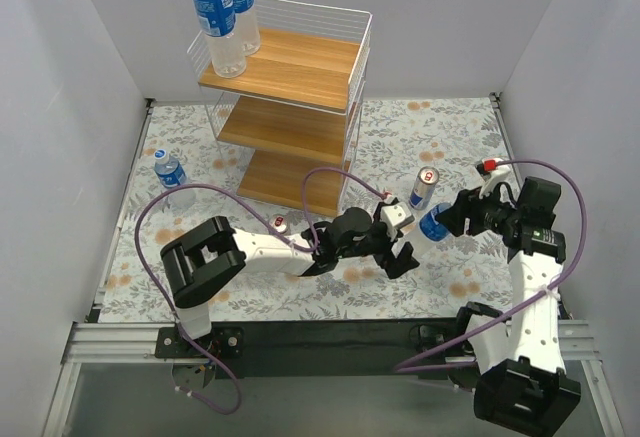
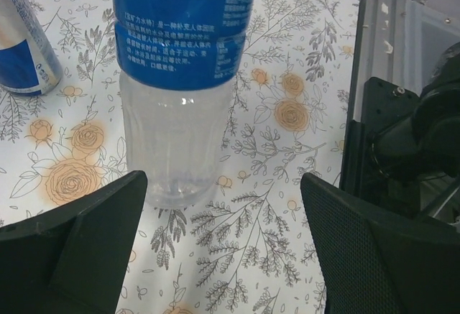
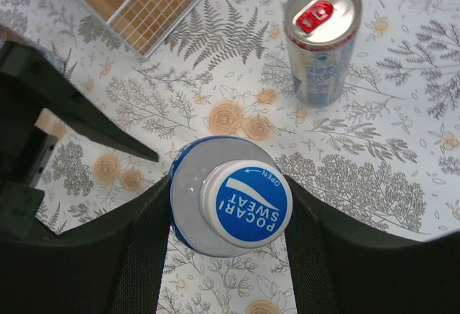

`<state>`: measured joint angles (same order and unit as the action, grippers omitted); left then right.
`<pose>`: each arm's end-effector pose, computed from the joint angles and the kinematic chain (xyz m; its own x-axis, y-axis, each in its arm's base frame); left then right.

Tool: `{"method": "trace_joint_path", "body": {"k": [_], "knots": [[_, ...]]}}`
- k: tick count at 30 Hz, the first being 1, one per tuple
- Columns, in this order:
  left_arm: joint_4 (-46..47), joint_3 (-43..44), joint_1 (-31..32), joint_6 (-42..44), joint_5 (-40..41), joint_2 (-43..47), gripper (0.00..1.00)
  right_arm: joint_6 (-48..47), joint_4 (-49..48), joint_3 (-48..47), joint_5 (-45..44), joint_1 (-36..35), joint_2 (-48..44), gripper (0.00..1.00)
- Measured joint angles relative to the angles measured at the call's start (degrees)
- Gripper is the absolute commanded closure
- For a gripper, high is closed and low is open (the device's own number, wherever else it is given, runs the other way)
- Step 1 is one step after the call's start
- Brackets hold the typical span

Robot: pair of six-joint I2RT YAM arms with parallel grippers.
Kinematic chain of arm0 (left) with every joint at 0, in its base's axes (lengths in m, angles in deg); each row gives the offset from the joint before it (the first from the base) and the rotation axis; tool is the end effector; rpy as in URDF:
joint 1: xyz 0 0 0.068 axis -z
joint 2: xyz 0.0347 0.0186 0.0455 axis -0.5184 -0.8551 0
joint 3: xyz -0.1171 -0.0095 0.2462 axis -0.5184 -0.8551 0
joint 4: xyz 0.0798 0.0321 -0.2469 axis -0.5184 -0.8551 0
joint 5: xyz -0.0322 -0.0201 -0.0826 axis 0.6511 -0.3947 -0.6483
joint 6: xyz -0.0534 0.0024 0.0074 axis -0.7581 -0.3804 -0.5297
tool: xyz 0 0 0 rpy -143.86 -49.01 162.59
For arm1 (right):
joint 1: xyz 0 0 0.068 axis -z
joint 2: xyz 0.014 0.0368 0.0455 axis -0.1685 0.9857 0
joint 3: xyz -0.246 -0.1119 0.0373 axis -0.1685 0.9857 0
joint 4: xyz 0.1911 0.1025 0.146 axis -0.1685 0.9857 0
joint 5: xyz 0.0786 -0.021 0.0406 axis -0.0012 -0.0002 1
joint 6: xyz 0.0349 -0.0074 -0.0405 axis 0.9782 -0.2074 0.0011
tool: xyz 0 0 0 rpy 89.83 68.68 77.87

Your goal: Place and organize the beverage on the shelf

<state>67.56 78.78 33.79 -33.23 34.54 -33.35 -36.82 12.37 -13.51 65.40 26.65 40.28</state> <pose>0.1591 -0.3582 0.2024 -0.7867 0.0119 -0.6172 0.5782 0.3645 -0.7300 0.1712 -0.0265 0.2858 -0.4999 -0.0499 -0.8646 -0.4530 0.8659 0.2120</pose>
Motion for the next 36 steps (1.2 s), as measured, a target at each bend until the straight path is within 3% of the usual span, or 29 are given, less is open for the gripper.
{"method": "trace_joint_path", "body": {"k": [10, 24, 28, 29, 31, 32, 34, 36], "knots": [[1.05, 4.55, 0.35, 1.77, 3.82, -1.95, 0.12, -7.61, 5.14, -0.7, 4.72, -5.97, -7.58, 0.99], [0.79, 5.97, 1.77, 3.19, 2.82, -1.95, 0.19, -17.88, 11.85, -5.31, 11.26, -8.92, -9.49, 0.99], [-0.26, 6.67, 2.14, 3.69, 2.14, -1.95, 0.44, -19.98, 13.16, -5.35, 11.85, -9.44, -9.73, 0.99], [-0.79, 6.97, 2.34, 3.8, 2.05, -1.95, 0.59, -20.37, 13.22, -5.38, 11.96, -9.49, -9.73, 0.99], [-1.14, 7.08, 2.4, 4.04, 2.05, -1.95, 0.76, -20.55, 13.51, -5.53, 12.2, -9.53, -9.79, 0.99], [-1.27, 7.08, 2.4, 4.35, 2.08, -1.95, 0.97, -20.57, 13.7, -5.6, 12.22, -9.55, -9.79, 0.99], [-1.44, 7.08, 2.4, 4.5, 1.92, -1.84, 1.0, -20.72, 14.12, -5.73, 12.2, -9.55, -9.73, 0.88], [-1.9, 6.97, 2.43, 4.5, 1.92, -1.4, 1.0, -20.7, 14.16, -5.79, 12.41, -9.57, -9.73, 0.71]]}}
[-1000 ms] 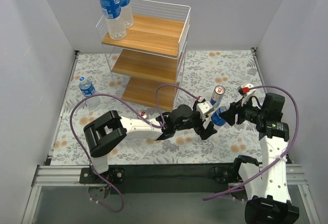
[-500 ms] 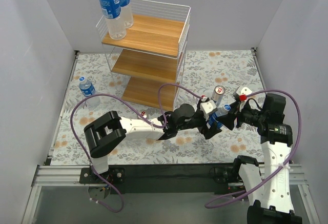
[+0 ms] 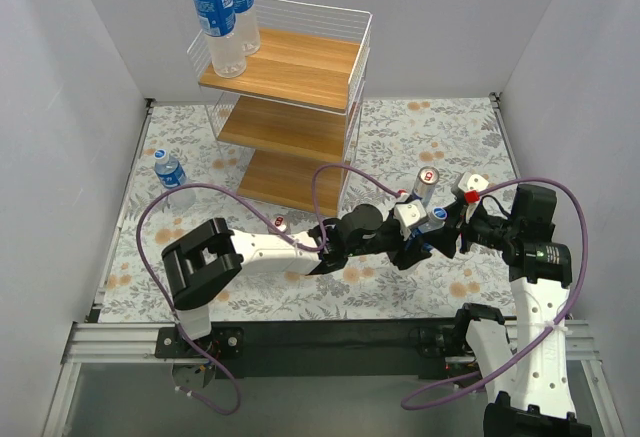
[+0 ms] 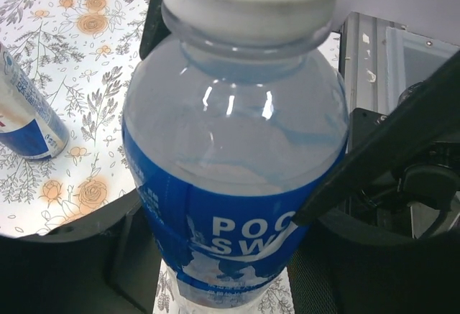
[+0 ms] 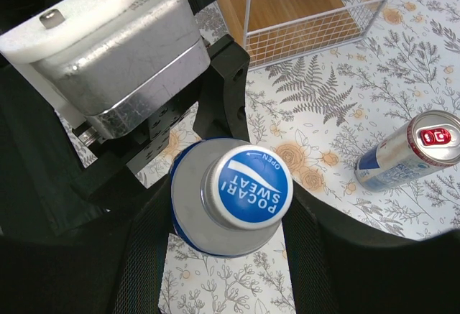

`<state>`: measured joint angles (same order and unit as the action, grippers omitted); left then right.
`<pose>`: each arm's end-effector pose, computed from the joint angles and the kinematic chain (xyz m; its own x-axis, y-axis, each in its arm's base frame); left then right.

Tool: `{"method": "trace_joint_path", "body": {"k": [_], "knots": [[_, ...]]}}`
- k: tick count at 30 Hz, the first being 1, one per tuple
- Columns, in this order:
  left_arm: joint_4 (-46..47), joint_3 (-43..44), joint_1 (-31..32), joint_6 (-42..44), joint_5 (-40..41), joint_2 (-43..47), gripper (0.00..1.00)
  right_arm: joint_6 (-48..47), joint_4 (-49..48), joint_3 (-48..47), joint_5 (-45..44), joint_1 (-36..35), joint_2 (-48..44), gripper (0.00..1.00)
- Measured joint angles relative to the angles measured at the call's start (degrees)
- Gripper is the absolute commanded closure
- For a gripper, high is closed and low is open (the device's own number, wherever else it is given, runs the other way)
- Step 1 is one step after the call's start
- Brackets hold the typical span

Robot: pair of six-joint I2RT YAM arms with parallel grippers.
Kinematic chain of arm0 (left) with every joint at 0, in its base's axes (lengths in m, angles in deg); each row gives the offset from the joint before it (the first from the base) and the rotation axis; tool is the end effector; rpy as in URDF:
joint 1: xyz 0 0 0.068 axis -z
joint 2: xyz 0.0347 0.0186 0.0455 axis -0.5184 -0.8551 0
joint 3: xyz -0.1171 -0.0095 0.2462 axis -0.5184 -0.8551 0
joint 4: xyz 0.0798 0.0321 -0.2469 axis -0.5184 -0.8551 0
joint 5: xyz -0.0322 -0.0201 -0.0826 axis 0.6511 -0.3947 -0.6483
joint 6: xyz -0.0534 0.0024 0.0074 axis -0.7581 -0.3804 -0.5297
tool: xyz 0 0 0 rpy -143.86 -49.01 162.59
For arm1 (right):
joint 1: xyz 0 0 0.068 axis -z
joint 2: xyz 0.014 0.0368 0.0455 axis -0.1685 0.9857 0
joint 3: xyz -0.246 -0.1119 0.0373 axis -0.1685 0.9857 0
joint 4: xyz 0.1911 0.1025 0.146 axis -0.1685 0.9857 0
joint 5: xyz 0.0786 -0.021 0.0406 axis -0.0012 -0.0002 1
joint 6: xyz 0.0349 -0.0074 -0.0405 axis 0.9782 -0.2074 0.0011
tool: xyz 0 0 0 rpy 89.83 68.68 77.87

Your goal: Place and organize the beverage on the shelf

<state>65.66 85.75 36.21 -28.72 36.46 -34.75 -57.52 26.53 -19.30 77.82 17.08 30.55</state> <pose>0.1528 -0.3832 0.2288 -0.7152 0.0100 -0.6988 0.6647 0.3187 -0.6757 0.1211 0.0141 0.3241 -0.1466 -0.3130 -0.9384 -0.8264 0.5601 -0.0577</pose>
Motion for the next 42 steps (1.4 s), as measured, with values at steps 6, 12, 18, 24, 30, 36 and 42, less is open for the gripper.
{"method": "trace_joint_path", "body": {"k": [6, 12, 18, 24, 30, 36, 42], "knots": [[-0.37, -2.8, 0.44, -0.68, 0.98, 4.26, 1.0, 1.03, 0.66, -2.05, 3.32, -0.39, -0.02, 0.18], [-6.56, -8.9, 0.24, -1.81, 3.19, 12.04, 1.0, 2.4, -0.46, -8.0, 7.65, -0.37, -0.9, 0.11], [-14.6, -10.56, 0.52, -1.95, 4.2, 19.12, 1.0, 4.72, -1.57, -12.37, 7.87, -0.37, -0.72, 0.1], [-20.79, -10.75, 1.09, -0.7, 4.28, 30.4, 1.0, 9.01, -5.11, -13.07, 1.79, -0.37, 1.38, 0.1], [-31.56, -3.82, 1.31, 2.47, 6.75, 36.85, 1.0, 12.31, -9.86, -7.69, -5.66, -0.37, 2.36, 0.1], [-42.56, 16.87, 1.33, 6.19, 14.29, 33.77, 1.0, 13.38, -12.26, -4.57, -9.97, -0.37, 3.45, 0.1], [-48.06, 38.66, 0.9, 9.64, 23.39, 28.44, 1.0, 13.57, -13.9, -3.56, -12.76, -0.37, 3.58, 0.1]]}}
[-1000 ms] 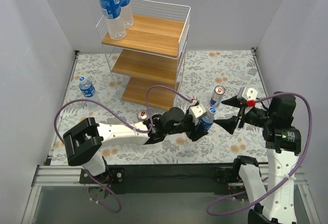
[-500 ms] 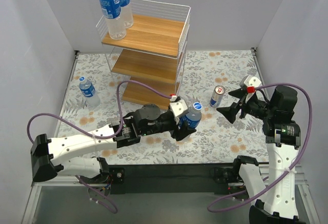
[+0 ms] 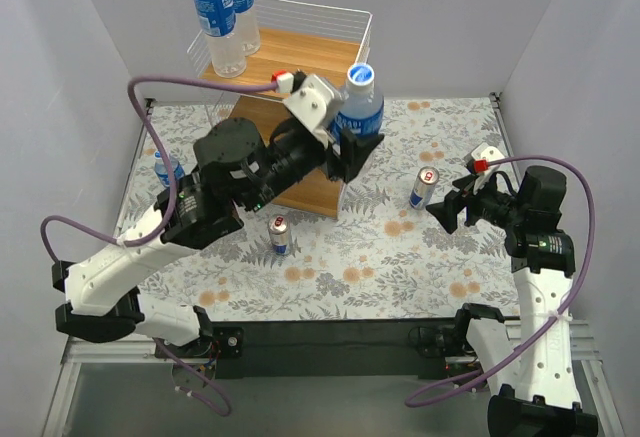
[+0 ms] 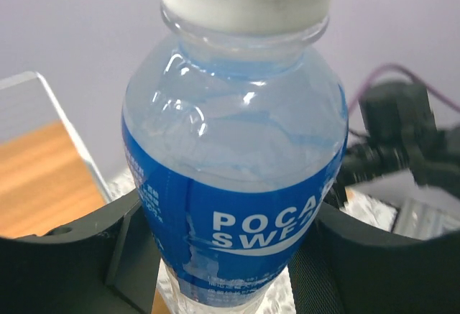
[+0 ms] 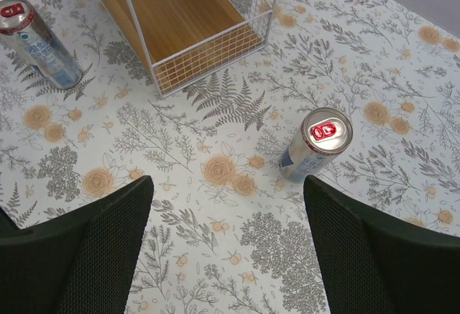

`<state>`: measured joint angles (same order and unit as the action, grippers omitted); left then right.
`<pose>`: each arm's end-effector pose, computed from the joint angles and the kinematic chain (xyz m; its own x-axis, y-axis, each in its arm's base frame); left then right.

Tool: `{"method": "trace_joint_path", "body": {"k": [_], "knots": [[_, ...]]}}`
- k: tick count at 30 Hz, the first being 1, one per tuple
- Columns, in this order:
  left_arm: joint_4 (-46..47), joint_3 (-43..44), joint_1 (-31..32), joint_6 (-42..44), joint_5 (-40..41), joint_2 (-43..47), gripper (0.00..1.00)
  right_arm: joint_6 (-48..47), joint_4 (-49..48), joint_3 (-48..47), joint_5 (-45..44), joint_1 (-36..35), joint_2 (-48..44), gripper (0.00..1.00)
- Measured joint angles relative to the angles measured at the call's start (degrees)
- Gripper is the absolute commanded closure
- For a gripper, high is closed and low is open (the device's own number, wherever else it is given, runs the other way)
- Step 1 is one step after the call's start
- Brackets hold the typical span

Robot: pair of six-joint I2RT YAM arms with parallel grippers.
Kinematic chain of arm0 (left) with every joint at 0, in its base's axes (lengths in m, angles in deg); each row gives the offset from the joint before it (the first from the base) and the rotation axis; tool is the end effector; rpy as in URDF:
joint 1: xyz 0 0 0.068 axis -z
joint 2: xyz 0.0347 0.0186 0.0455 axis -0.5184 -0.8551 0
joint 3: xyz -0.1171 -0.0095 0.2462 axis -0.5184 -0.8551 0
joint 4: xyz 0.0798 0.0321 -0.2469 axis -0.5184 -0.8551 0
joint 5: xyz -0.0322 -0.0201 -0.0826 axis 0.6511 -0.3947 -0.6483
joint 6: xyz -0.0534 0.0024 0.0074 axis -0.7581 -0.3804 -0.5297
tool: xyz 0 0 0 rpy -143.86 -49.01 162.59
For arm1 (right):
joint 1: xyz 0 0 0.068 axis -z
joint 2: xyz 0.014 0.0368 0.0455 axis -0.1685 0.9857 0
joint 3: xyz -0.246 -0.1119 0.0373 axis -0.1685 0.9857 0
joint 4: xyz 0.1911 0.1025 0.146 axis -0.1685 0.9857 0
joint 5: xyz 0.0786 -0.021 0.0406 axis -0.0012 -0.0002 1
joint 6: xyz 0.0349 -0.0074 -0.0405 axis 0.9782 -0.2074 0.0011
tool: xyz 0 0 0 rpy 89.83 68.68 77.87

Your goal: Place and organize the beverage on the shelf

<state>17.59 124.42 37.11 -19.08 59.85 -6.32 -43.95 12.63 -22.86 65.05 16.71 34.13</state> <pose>0.1018 -0.2330 0.5405 -0.4035 -0.3811 -0.8318 0.7072 0.4470 -0.5478 0.1481 0.0064 0.3536 -0.1641 -0.2619 -0.9510 -0.6481 0.7555 -0.0963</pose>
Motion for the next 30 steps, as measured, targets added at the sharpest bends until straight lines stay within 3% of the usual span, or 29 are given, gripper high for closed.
{"method": "trace_joint_path", "body": {"k": [4, 9, 19, 30], "knots": [[-2.23, 13.9, -2.01, 2.32, 4.31, -6.05, 1.0, 0.04, -0.61, 1.09, -1.05, 0.0, 0.07, 0.1], [-3.56, 23.5, -7.67, 3.91, 7.06, -12.37, 1.0, 0.24, -1.36, 1.97, -2.14, 0.0, 0.52, 0.1], [-4.46, 27.76, -19.74, 5.22, 11.21, -21.27, 1.0, 0.44, -1.81, 2.8, -2.93, 0.0, 0.79, 0.1], [-4.33, 28.52, -32.39, 0.72, 10.95, -25.57, 1.0, 0.5, -2.86, 3.06, -2.93, 0.0, 1.38, 0.1]]}}
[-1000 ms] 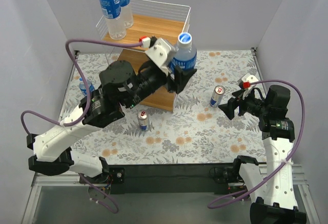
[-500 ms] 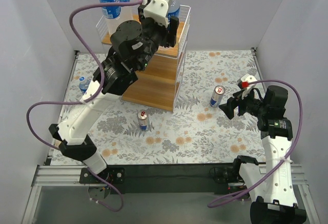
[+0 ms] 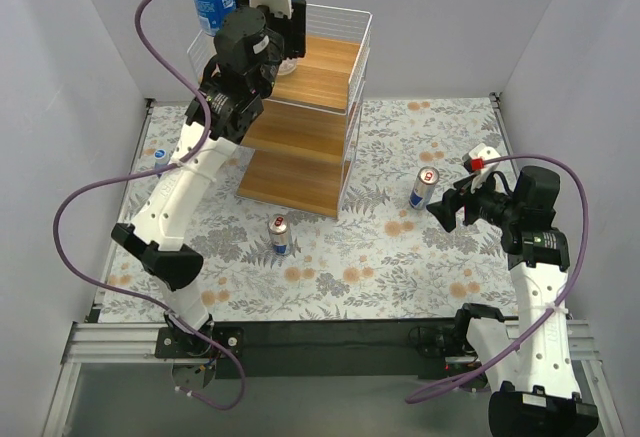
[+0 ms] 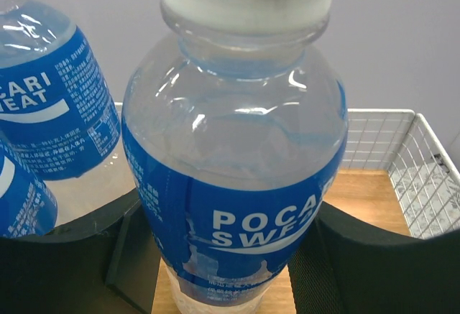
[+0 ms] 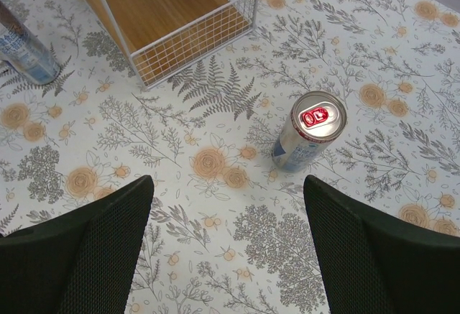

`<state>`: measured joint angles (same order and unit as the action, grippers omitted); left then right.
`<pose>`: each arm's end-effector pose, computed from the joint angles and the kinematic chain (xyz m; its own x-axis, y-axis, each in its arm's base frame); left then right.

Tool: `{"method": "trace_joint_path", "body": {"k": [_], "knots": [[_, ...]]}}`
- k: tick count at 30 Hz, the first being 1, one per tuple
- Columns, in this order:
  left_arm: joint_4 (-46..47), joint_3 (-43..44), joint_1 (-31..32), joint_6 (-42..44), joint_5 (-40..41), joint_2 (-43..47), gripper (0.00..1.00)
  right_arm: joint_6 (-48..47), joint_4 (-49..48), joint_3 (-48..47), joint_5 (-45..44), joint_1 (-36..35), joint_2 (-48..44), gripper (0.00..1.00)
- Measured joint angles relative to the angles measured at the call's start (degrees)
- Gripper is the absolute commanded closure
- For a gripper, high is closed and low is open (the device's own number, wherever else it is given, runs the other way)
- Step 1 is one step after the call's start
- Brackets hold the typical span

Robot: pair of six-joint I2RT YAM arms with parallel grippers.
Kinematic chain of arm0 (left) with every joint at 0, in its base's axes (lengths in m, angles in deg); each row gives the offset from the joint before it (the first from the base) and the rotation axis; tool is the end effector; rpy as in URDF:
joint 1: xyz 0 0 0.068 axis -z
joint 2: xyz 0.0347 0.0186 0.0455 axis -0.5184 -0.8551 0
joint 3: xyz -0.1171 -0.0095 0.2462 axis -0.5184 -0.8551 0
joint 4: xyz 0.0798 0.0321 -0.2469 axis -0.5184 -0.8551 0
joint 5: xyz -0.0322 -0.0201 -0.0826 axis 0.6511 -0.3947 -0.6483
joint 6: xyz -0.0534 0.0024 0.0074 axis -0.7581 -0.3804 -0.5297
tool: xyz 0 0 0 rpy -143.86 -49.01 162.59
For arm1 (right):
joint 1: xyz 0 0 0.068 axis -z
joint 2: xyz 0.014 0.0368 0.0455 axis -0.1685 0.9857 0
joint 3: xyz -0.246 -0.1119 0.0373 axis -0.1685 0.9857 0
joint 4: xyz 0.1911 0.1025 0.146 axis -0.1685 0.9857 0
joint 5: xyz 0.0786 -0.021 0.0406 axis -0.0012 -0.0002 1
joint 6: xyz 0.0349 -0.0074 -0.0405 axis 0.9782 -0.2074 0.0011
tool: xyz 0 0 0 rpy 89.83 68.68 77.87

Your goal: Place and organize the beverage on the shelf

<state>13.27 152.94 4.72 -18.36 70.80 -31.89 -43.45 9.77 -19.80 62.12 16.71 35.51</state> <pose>0.3004 -0.1994 0.5516 -0.0533 -0.5448 -0.8369 0.1931 0.8166 -0.5439 0.1594 0.0036 0.3371 -0.2102 -0.2633 -0.9415 -0.6133 0.7855 -0.0828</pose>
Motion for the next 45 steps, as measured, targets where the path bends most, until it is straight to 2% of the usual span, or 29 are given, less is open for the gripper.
{"method": "trace_joint_path", "body": {"k": [16, 20, 23, 24, 27, 28, 32, 45], "knots": [[5.51, 4.09, -3.32, -1.49, -1.14, -7.1, 0.98, 1.49, -2.34, 2.19, 0.13, 0.0, 0.33, 0.1], [6.38, 4.15, -4.02, -1.97, -1.11, -7.52, 0.84, 2.14, -2.84, 2.97, 0.2, 0.0, 0.35, 0.1], [6.38, 4.15, -4.11, -2.12, -1.11, -7.52, 0.67, 2.54, -3.04, 3.3, 0.2, 0.0, 0.35, 0.1], [6.36, 4.15, -4.13, -2.1, -1.11, -7.52, 0.57, 2.58, -3.1, 3.32, 0.17, 0.0, 0.35, 0.1], [6.38, 4.15, -4.17, -2.08, -1.09, -7.52, 0.45, 2.71, -3.3, 3.37, 0.2, 0.0, 0.35, 0.1], [6.38, 4.15, -4.17, -2.08, -1.11, -7.52, 0.38, 2.75, -3.32, 3.43, 0.2, 0.0, 0.35, 0.1], [8.02, 4.15, -4.24, -2.01, -1.11, -7.52, 0.3, 2.89, -3.48, 3.58, 0.2, 0.0, 0.42, 0.1], [13.25, 6.08, -4.26, -2.78, -2.38, -7.15, 0.24, 3.06, -4.42, 3.61, 0.2, 0.0, 0.72, 0.1]]}}
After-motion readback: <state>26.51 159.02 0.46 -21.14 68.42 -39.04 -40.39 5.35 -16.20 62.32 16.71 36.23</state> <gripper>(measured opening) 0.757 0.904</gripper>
